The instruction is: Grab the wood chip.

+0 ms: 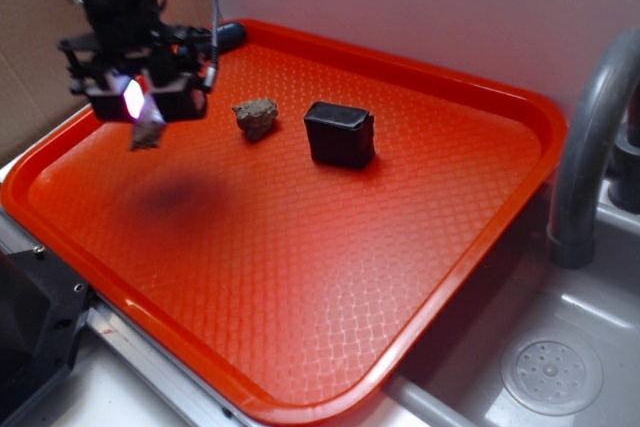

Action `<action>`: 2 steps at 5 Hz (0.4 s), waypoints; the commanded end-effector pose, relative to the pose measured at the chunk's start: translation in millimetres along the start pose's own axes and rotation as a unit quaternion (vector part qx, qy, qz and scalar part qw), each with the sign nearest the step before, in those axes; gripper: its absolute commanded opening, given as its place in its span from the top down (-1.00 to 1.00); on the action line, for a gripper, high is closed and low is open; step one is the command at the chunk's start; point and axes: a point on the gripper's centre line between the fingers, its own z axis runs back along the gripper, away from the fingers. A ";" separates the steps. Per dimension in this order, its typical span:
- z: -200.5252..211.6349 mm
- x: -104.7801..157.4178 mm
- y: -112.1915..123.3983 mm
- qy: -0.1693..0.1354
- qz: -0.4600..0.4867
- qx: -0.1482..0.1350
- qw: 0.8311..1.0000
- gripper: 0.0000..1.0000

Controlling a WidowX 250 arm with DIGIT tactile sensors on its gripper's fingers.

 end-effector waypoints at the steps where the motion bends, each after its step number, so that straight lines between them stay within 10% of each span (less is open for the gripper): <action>1: 81.6 8.7 26.7 -0.105 -0.102 -0.045 0.988 1.00; 2: 84.5 22.5 32.4 -0.091 -0.116 -0.053 0.988 1.00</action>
